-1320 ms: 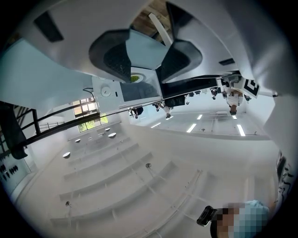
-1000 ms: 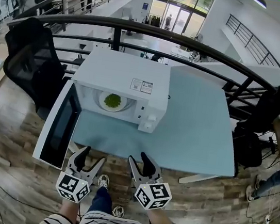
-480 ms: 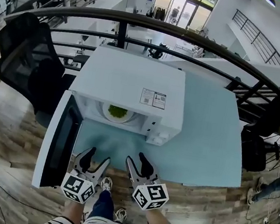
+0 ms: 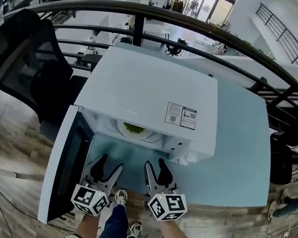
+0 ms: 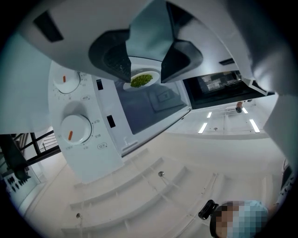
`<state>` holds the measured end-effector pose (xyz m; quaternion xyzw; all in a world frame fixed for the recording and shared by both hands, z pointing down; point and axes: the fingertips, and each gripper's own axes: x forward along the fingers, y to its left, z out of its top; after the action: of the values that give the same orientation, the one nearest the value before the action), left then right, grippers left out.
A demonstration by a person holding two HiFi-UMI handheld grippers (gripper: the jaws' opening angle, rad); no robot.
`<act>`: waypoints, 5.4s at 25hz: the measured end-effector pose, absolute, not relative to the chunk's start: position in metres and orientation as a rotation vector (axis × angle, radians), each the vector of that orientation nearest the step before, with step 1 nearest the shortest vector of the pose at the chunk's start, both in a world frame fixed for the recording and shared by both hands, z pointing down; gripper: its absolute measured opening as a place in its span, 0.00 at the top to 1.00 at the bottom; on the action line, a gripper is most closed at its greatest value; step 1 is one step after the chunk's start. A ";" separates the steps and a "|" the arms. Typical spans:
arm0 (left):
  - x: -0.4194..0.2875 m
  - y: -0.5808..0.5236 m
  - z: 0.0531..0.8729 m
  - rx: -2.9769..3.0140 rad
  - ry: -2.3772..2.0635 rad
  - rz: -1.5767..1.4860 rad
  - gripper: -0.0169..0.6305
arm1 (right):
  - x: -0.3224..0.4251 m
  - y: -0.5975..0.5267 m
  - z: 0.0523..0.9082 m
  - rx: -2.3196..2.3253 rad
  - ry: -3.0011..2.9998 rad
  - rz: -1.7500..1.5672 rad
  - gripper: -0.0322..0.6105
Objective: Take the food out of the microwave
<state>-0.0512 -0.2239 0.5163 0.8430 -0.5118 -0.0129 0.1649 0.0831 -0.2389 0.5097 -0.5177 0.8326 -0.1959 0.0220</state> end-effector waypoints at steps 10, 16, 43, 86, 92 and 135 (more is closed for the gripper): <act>-0.055 -0.279 0.521 2.400 -1.474 -0.097 0.59 | 0.066 -0.281 0.526 -1.638 2.536 -0.628 0.63; -0.055 -0.308 0.529 2.407 -1.454 -0.084 0.59 | 0.062 -0.301 0.538 -1.673 2.514 -0.654 0.61; -0.052 -0.366 0.561 2.436 -1.378 0.054 0.58 | 0.050 -0.350 0.566 -1.773 2.459 -0.716 0.61; -0.040 -0.308 0.554 2.380 -1.244 -0.033 0.56 | 0.056 -0.312 0.559 -1.650 2.413 -0.847 0.61; -0.052 -0.312 0.568 2.184 -1.233 -0.188 0.56 | 0.062 -0.309 0.570 -1.619 2.310 -0.991 0.61; -0.028 -0.239 0.554 1.977 -1.118 -0.225 0.83 | 0.065 -0.240 0.555 -1.441 2.244 -1.226 0.81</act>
<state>-0.0280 -0.2395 0.5544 0.7875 -0.4453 -0.0898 0.4166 0.0646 -0.2403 0.5548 -0.4883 0.7605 -0.4155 0.1034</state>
